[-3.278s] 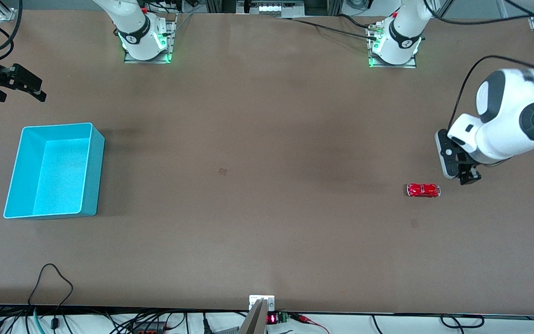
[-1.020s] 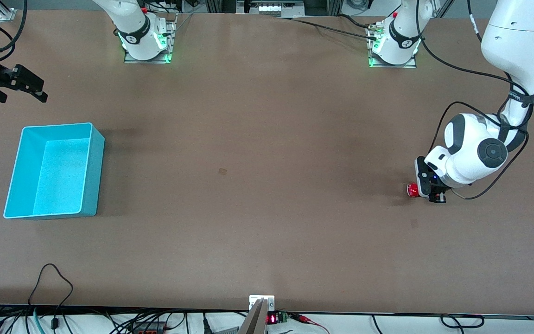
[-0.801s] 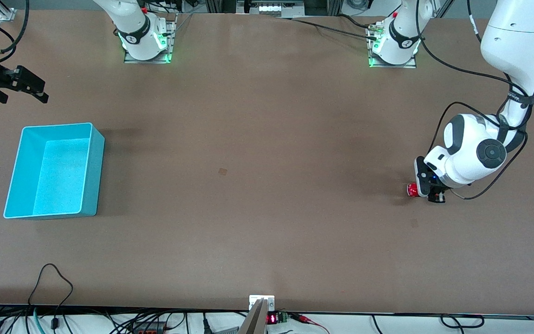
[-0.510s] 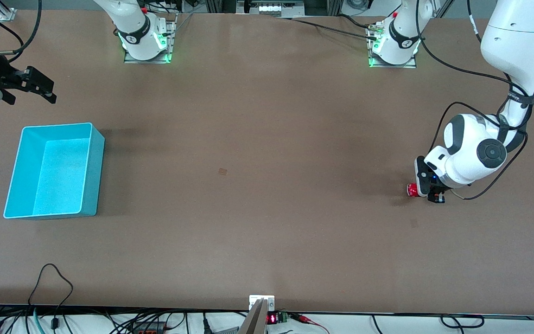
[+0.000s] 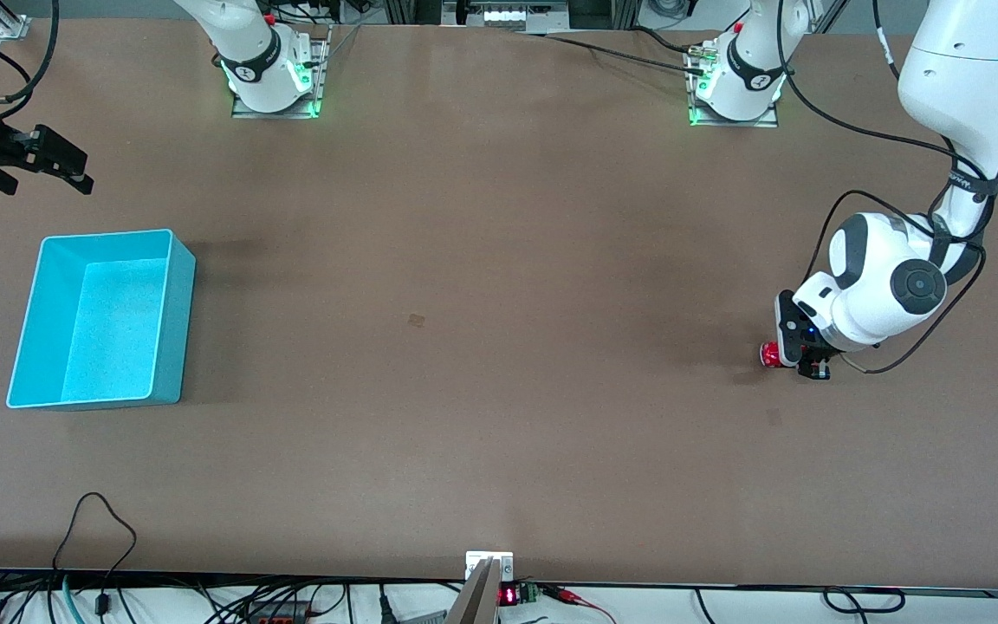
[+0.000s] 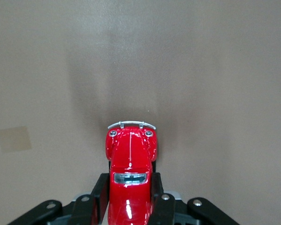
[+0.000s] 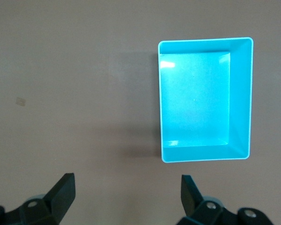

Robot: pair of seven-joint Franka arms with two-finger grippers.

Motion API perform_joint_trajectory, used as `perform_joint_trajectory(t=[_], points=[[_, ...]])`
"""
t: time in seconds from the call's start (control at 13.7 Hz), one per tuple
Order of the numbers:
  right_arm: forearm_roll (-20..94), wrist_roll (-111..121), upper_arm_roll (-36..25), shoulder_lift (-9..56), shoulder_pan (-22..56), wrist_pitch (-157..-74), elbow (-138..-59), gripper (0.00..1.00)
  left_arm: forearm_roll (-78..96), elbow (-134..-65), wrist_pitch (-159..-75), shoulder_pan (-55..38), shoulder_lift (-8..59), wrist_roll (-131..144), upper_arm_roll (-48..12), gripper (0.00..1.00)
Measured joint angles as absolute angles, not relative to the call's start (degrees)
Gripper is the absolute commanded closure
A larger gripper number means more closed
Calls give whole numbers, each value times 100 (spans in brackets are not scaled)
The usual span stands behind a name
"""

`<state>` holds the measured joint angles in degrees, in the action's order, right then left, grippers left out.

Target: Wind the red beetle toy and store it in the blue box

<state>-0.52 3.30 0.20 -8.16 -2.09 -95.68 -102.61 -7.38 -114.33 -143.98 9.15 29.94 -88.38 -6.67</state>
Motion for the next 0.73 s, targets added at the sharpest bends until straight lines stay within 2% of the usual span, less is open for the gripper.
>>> perform_joint_trajectory(t=[0.36, 0.73], points=[[-52, 330, 18, -814, -230, -9568, -10261, 0, -738, -11419, -14399, 1051, 3003, -8865, -664, 73], [-52, 330, 131, -808, -334, -9568, -10261, 0, -739, -11240, -14400, 1688, 3114, -9645, -657, 73]])
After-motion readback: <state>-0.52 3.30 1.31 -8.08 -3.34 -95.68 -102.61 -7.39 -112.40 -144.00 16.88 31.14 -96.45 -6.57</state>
